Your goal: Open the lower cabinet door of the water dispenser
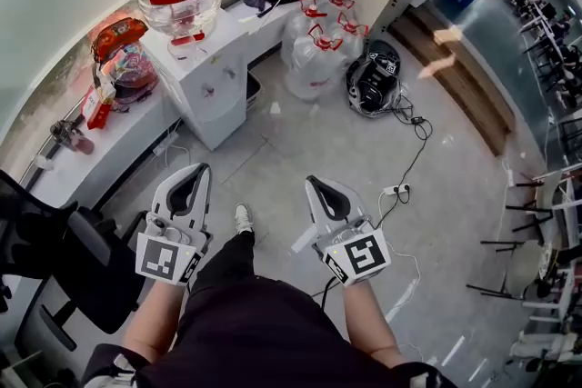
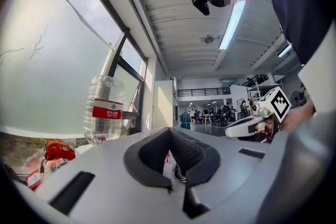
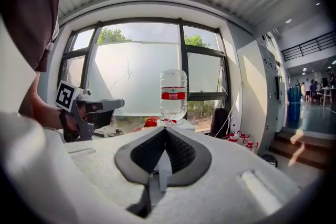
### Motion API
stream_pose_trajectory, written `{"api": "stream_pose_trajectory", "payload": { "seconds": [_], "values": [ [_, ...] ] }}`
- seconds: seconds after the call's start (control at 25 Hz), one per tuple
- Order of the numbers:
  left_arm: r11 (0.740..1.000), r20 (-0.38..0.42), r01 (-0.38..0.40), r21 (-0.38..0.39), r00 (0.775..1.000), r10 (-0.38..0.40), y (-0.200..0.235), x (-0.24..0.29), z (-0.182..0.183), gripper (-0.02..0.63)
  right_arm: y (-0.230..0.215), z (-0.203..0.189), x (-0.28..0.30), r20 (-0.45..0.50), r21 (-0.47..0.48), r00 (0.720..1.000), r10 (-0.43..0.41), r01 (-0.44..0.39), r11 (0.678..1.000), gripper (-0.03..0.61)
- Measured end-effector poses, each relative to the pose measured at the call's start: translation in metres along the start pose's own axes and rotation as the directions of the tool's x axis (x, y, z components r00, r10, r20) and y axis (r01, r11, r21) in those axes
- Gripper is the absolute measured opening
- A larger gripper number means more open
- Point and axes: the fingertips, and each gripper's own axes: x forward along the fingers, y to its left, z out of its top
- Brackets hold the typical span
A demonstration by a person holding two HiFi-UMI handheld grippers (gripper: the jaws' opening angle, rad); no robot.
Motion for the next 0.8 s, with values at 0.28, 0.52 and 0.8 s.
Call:
{"api": "stream_pose_trajectory", "payload": {
  "seconds": [0.28, 0.52, 0.8],
  "values": [
    [0.998, -0.001, -0.059, -0.011, 0.998, 0.059, 0.073, 0.078, -0.004, 0.006, -0.053, 0.014, 0.091, -0.04, 0.007, 0.998, 0.054, -0.054, 0.999, 0.005],
    [0.997, -0.003, -0.072, -0.025, 0.997, 0.072, 0.093, 0.115, -0.004, 0.006, -0.075, 0.026, 0.131, -0.041, 0.006, 0.995, 0.092, -0.092, 0.996, 0.005],
    [0.994, 0.005, -0.106, 0.007, 0.994, 0.106, 0.101, 0.152, 0.003, 0.006, -0.116, 0.035, 0.159, -0.013, 0.002, 0.992, 0.126, -0.126, 0.992, 0.006]
  ]
}}
